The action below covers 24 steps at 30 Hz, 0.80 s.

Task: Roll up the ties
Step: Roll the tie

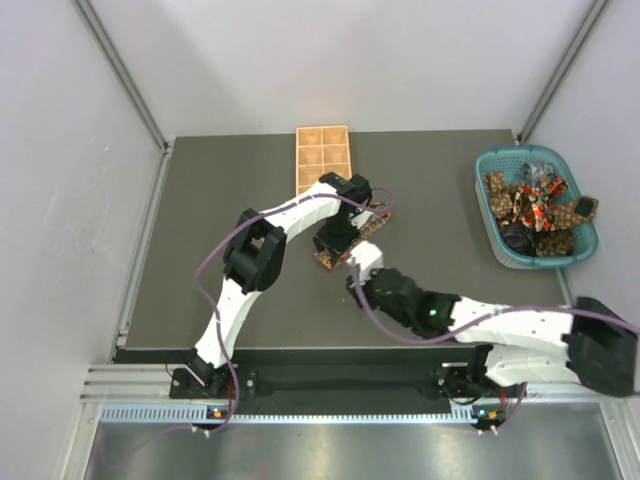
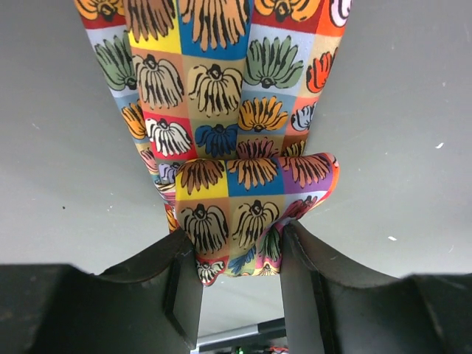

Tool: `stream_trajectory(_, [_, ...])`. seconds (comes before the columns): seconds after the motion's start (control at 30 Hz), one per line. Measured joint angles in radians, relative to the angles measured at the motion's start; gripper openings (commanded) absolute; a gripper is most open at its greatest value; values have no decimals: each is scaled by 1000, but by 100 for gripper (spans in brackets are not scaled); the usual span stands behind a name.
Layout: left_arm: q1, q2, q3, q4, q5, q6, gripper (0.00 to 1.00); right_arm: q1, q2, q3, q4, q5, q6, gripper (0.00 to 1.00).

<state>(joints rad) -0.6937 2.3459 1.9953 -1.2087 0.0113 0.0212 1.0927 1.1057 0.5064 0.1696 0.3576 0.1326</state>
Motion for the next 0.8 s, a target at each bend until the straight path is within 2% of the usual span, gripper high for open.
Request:
stream_trajectory(0.13, [-2, 18, 25, -26, -2, 6, 44, 91, 247, 178, -86, 91, -48, 42])
stream_trajectory(0.2, [-2, 23, 32, -33, -2, 9, 45, 112, 377, 298, -140, 139, -74, 39])
stream_trajectory(0.33, [-1, 35, 43, -48, 0, 19, 45, 132, 574, 502, -234, 222, -121, 40])
stream_trajectory(0.6, [2, 40, 53, -56, 6, 32, 45, 139, 883, 771, -380, 386, -187, 50])
stream_trajectory(0.8, [0, 44, 61, -64, 2, 34, 45, 142, 1053, 940, -497, 526, -252, 55])
